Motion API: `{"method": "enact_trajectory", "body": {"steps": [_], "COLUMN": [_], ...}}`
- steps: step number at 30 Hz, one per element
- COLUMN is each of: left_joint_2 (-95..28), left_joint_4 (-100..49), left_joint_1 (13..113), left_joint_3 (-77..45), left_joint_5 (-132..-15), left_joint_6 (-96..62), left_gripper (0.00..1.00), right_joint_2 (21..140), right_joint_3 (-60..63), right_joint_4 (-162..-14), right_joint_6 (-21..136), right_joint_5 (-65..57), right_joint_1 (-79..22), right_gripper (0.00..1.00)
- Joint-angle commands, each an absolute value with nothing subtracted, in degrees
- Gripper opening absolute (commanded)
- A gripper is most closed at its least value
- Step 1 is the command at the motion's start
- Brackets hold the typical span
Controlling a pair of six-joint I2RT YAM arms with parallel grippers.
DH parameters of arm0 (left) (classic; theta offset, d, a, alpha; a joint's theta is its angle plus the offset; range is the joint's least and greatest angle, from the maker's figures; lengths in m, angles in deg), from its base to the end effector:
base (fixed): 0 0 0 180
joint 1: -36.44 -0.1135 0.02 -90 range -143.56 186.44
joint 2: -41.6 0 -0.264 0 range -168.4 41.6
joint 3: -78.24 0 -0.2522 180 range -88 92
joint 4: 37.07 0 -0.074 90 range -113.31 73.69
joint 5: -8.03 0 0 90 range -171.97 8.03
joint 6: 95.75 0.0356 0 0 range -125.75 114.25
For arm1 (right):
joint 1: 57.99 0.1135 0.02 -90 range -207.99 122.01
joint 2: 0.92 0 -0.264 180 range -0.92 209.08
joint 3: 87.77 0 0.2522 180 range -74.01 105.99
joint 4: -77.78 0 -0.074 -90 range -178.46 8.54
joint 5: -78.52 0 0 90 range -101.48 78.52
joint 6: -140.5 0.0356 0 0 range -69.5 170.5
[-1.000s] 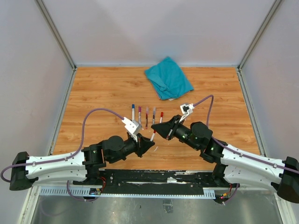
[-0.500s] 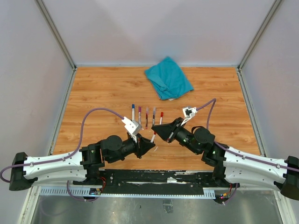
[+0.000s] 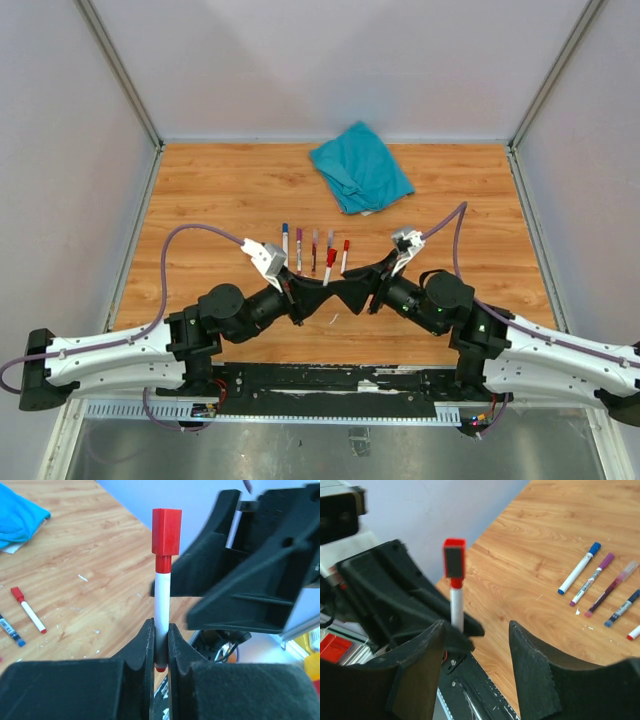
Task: Insert the pens into the pen caps
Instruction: Press the pen cap onto the pen, then place the pen at the center of the board.
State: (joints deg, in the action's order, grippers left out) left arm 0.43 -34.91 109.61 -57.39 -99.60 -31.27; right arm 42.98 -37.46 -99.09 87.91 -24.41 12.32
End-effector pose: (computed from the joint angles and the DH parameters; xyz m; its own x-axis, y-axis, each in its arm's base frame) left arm 0.0627 -0.1701 0.3033 -0.3505 -0.2594 -0.8999 0.7464 0.5031 -0.4357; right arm 0.0712 0.1752 0.3309 -0.4965 0.3701 -0.7852 -0.6808 0.3952 0.6167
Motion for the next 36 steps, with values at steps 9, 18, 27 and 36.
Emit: {"method": "enact_trajectory", "body": {"steps": [9,18,27,36], "left_joint_2": [6.0,4.8,3.4,2.3], "left_joint_4": [-37.1,-38.1,-40.6,-41.4], "left_joint_1": [109.4,109.3,109.3,109.3], "left_joint_3": [-57.5,-57.4,-57.9,-57.5], "left_joint_5": [-103.5,-101.1,-98.6,-98.0], "left_joint_6": [-31.0,-30.0,-30.7,-30.2], "left_gripper": [0.00,0.00,0.01,0.00], "right_joint_2": [32.6,37.2,42.1,44.4], "right_joint_3": [-34.0,-34.9,-34.8,-34.9], "right_joint_4": [-89.3,-103.4,-107.8,-108.7], "right_joint_6": [80.7,80.0,84.8,86.2], "right_joint_5": [-31.0,-19.8,-23.5,-22.8], "right_joint_1": [13.4,13.4,13.4,13.4], "right_gripper": [0.58,0.42,0.41,0.33]}}
